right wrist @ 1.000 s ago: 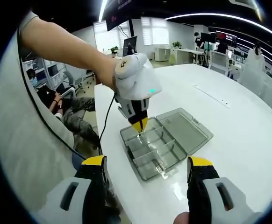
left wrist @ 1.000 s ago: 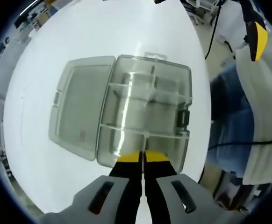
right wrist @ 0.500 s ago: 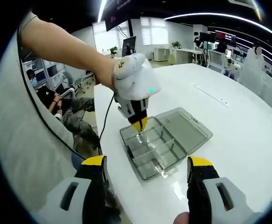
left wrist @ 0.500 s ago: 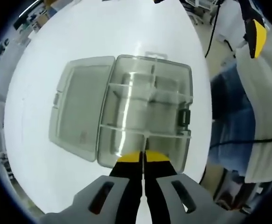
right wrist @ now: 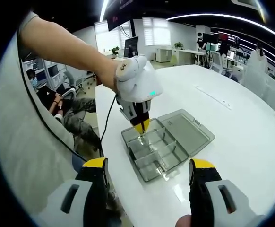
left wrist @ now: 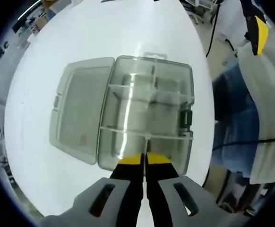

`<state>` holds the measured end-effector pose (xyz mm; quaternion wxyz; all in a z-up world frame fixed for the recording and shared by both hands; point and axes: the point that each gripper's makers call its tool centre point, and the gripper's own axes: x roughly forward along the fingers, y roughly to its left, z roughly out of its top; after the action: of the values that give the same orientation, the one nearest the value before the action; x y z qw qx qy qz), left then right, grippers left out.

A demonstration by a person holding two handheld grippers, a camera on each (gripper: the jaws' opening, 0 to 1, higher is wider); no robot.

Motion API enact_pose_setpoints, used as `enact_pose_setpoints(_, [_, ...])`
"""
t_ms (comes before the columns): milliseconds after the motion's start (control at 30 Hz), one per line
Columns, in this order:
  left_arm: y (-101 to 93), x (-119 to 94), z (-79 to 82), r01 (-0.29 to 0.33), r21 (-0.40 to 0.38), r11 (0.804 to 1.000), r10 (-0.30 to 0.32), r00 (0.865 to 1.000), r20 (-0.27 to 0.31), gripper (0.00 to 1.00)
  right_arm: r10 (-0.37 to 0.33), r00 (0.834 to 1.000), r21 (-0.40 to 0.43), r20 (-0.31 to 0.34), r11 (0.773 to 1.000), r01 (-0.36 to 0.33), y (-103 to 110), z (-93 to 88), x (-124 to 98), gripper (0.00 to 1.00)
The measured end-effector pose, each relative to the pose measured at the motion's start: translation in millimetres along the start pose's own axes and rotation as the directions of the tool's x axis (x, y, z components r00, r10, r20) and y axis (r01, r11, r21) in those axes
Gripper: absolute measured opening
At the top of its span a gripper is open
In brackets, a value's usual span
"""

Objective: Insert the divider into the dual guide fixture by aligning both edges with the guide slots and pushing it downward to the bottom, including one-sided entry, uneven engagement, binding, and posture correction.

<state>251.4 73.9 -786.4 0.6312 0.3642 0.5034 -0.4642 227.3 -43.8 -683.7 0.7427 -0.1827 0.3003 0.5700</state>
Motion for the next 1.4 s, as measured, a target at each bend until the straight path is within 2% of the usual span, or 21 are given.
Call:
enact_pose_setpoints(400, [0.7, -1.9, 1.0, -0.020, -0.041, 0.999, 0.022, 0.999, 0.041, 0.00, 0.004, 1.000, -0.007, -0.002, 1.000, -0.004, 3.1, -1.0, -0.8, 0.68])
enact_pose_setpoints(467, [0.9, -1.2, -1.8, -0.029, -0.035, 0.999, 0.030, 0.999, 0.033, 0.00, 0.005, 1.000, -0.008, -0.002, 1.000, -0.005, 3.5, -0.7, -0.6, 0.68])
enact_pose_setpoints(533, [0.9, -0.9, -3.7, -0.033, -0.039, 0.999, 0.035, 0.999, 0.032, 0.04, 0.005, 1.000, -0.011, -0.002, 1.000, -0.005, 3.7, -0.5, -0.8, 0.68])
enact_pose_setpoints(667, [-0.4, -3.1, -7.1, -0.038, -0.060, 0.997, 0.041, 0.998, 0.041, 0.05, 0.006, 1.000, -0.013, -0.001, 1.000, -0.006, 4.0, -0.2, -0.9, 0.68])
enact_pose_setpoints(833, [1.9, -7.5, -6.7, -0.048, -0.102, 0.994, 0.055, 0.996, 0.072, 0.12, 0.009, 1.000, -0.014, 0.002, 1.000, -0.009, 4.9, 0.3, 0.2, 0.68])
enact_pose_setpoints(1033, [0.9, -11.6, -7.7, -0.046, -0.149, 0.988, 0.062, 0.993, 0.100, 0.14, 0.014, 1.000, -0.011, 0.004, 1.000, -0.014, 5.4, 0.0, 2.2, 0.68])
enact_pose_setpoints(1400, [-3.4, -19.7, -0.8, -0.063, -0.227, 0.972, 0.104, 0.979, 0.173, 0.29, 0.023, 1.000, -0.006, -0.002, 1.000, -0.023, 3.2, -3.8, 6.2, 0.67])
